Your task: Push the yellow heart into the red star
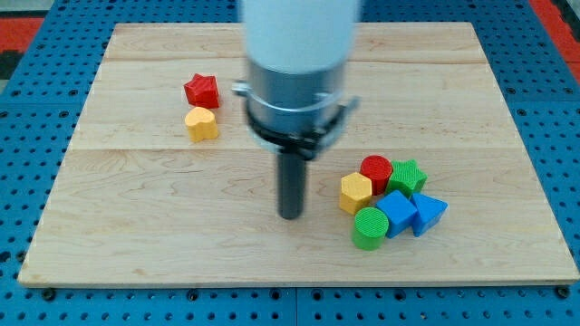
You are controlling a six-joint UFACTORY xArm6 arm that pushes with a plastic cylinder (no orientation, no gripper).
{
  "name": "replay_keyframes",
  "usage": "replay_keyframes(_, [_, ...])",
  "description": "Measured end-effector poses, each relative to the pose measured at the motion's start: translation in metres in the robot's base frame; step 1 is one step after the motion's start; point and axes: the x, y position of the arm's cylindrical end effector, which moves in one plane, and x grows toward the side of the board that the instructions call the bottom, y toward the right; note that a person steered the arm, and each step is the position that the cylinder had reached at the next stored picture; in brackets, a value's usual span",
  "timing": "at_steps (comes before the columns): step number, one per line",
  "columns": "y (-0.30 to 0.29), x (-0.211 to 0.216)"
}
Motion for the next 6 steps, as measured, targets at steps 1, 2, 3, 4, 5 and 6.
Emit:
replay_keyframes(1, [-0.055,-0.066])
replay_keyframes(2, [-0.112,-0.099])
replay_keyframes(3, [-0.143,-0.132])
replay_keyframes(4, [-0.122,-0.178])
replay_keyframes(5, [-0.151,-0.211])
replay_keyframes(6, [-0.106,-0.246])
